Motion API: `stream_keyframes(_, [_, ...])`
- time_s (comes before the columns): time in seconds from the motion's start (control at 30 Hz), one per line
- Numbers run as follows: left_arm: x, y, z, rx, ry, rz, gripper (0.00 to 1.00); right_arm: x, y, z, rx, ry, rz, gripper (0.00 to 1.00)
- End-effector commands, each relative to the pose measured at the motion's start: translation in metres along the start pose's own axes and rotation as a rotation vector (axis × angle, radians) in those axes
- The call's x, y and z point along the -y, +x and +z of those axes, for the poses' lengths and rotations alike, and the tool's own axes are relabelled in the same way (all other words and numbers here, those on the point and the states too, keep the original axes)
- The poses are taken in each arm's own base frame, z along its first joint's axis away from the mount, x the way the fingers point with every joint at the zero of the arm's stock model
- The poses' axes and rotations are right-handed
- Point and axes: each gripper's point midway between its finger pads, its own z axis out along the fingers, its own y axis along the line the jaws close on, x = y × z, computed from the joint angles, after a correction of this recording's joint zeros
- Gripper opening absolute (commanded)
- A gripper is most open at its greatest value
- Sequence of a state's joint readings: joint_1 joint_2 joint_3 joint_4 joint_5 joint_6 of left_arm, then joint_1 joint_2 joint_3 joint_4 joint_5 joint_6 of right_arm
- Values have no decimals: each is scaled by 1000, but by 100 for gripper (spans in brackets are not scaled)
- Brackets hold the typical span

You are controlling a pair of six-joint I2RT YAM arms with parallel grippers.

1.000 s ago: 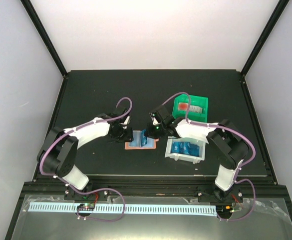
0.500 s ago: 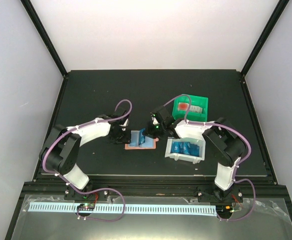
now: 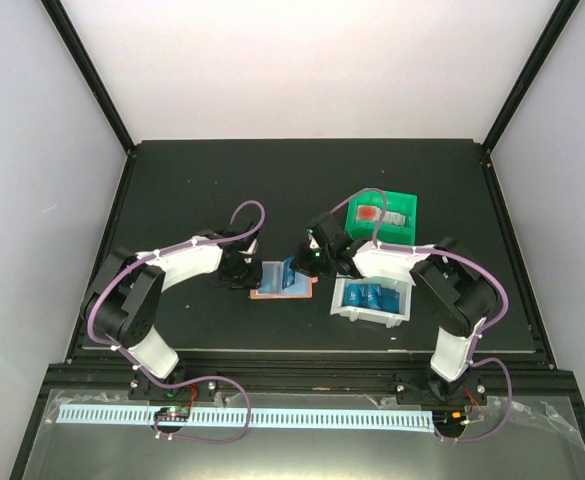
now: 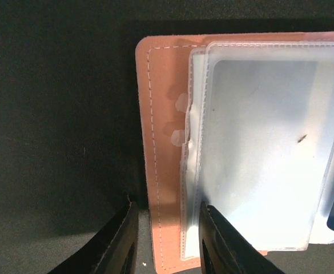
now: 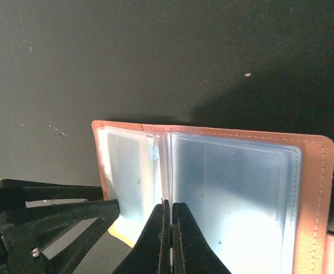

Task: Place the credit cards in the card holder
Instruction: Insert the credit card into the card holder.

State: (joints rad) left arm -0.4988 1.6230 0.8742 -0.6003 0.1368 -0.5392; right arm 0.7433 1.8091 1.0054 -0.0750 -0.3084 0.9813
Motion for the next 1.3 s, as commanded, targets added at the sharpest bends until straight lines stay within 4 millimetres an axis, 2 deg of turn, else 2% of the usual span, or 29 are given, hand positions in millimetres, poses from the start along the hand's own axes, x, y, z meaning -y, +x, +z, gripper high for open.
stream_keyframes(0.0, [-5,2,6,-11,-19,-14,30,-2,-4,-1,10,0,-14,1])
stream_keyframes(0.27, [-6,4,7,-15,-19,-15,26,-13,4,10,-43,-93,-4,1])
stream_keyframes(0.53, [-5,4,5,-14,-13,-12,21,-2,7,21,-60,-71,10,1])
stream_keyframes(0.8, [-5,3,4,-14,-12,-11,21,-10,9,27,-68,-147,-3,1])
stream_keyframes(1.0, [-3,3,0,-9,-8,-13,21,5,16,40,-74,-156,9,1])
stream_keyframes(1.27, [-7,3,-1,0,-25,-23,21,17,23,40,-81,-127,12,1])
